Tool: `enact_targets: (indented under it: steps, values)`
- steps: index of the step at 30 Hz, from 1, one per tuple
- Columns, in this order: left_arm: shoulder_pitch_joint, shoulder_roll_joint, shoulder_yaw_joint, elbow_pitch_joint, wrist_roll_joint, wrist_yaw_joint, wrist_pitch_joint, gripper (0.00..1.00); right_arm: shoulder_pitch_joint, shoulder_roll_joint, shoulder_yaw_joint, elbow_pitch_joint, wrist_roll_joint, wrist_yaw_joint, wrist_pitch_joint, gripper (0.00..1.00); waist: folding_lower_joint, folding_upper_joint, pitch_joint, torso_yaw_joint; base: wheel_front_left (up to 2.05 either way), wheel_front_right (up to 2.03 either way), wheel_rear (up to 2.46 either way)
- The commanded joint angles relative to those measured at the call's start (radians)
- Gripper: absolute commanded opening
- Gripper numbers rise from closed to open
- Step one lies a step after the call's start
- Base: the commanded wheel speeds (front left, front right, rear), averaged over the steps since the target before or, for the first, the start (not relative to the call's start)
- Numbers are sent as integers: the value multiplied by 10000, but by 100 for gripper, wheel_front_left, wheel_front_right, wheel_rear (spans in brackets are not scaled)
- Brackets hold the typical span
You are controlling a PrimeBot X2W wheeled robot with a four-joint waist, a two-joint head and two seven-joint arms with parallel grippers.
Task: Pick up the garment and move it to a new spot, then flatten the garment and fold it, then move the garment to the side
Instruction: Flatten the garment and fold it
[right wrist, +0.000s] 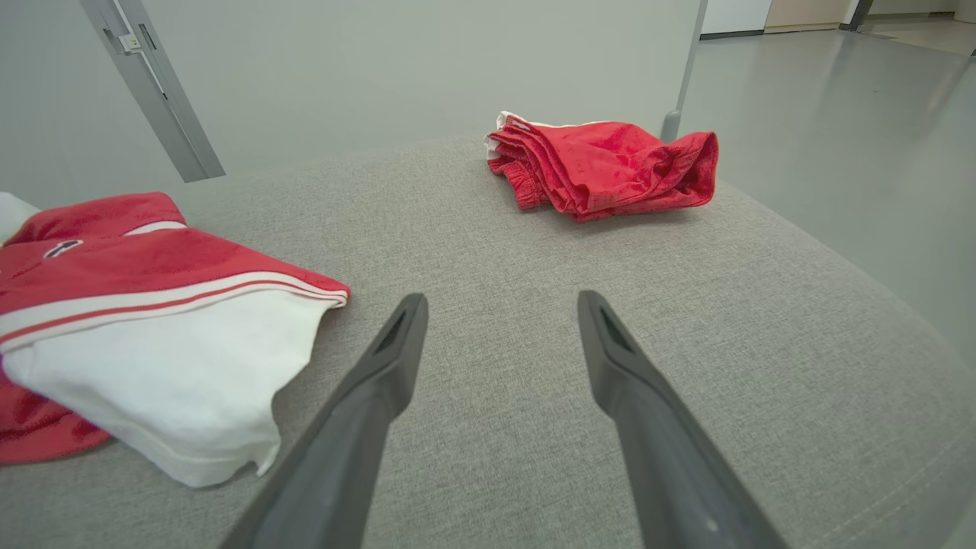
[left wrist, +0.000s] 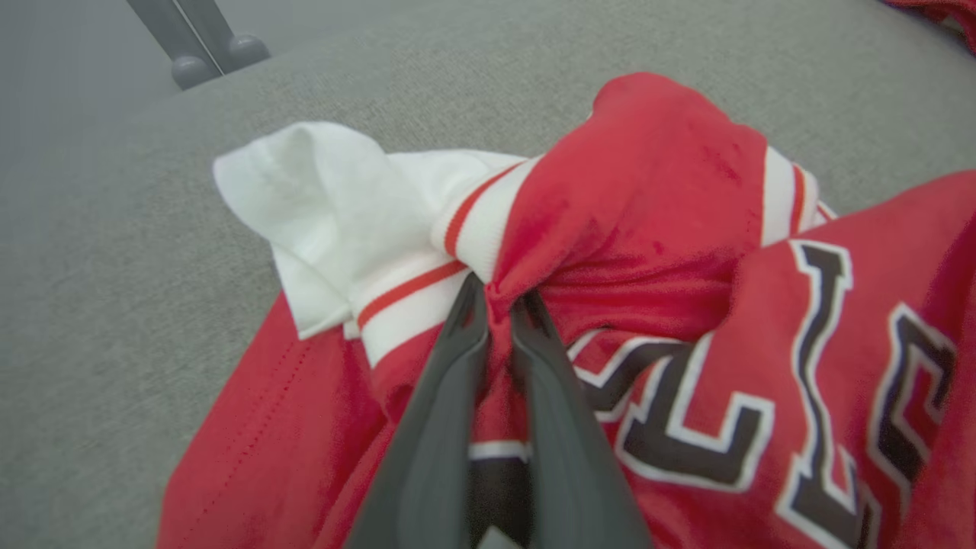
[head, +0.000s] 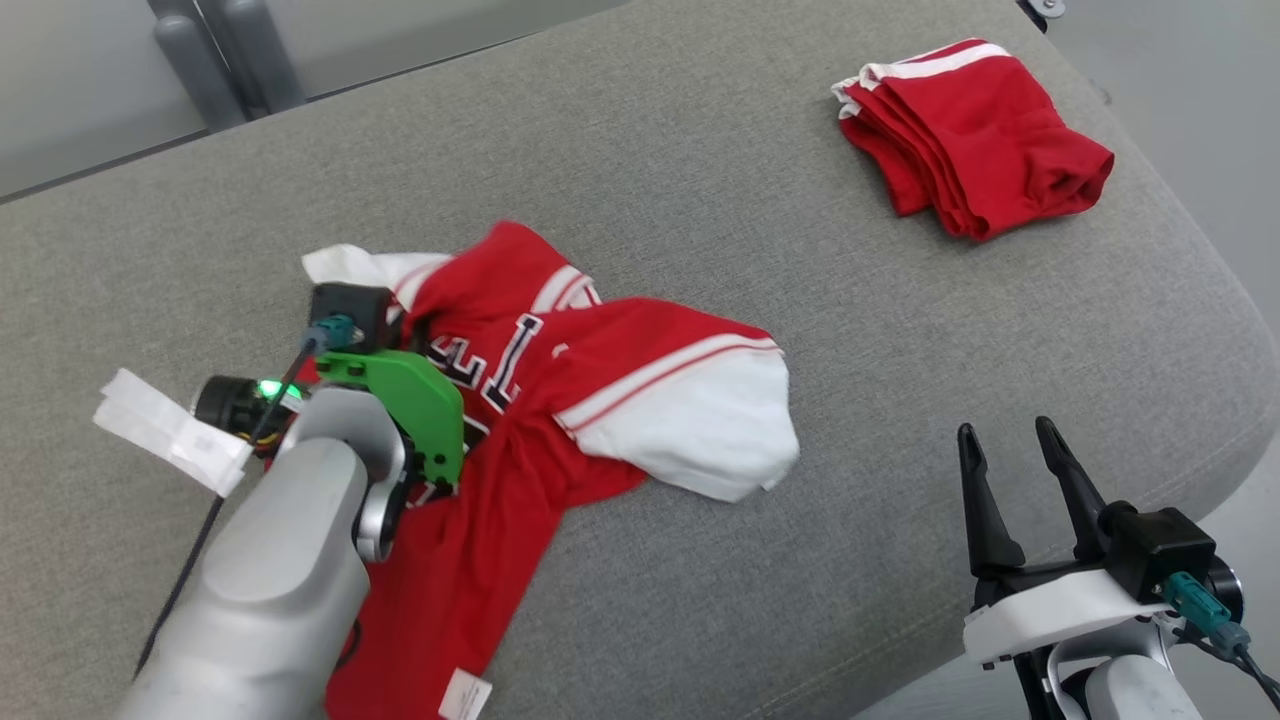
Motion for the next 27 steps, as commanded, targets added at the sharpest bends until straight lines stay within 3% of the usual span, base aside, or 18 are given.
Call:
enact_targets:
  steps: [1, 3, 12, 13, 14, 15, 20, 27]
  values:
    - [-336, 80, 107, 182, 88, 158, -426, 0, -93, -10, 40, -56, -98, -6, -26, 100, 0, -1, 47, 87, 0, 0, 0]
    - [-645, 107, 264, 442, 193, 317, -1172, 0, -162, -7, 86, -48, -166, -6, -26, 100, 0, -1, 52, 132, 0, 0, 0]
    - [-1421, 28, 368, 1806, 440, -74, -3236, 0, -69, -8, 116, 6, -313, -6, -26, 100, 0, -1, -68, 177, 0, 0, 0]
    - [-1346, -57, 409, 1912, 342, -143, -3297, 8, -21, -8, 102, 22, -316, -6, -26, 100, 0, -1, -99, 197, 0, 0, 0]
    - [-1219, -133, 425, 2080, 311, -270, -3345, 84, 30, -7, 111, 68, -305, -7, -26, 100, 0, -1, -151, 218, 0, 0, 0]
    - [-1118, -173, 448, 2211, 278, -317, -3376, 100, 53, -8, 118, 88, -306, -7, -26, 100, 0, -1, -199, 233, 0, 0, 0]
    - [-518, -309, 883, 1595, 159, -352, -3464, 100, 173, -9, -70, 68, -261, -7, -26, 100, 0, -1, -478, 470, 0, 0, 0]
    - [2746, -160, 2664, -2777, 830, 484, -3451, 100, 307, -9, -589, -271, -591, -7, -26, 100, 0, -1, -997, 1017, 0, 0, 0]
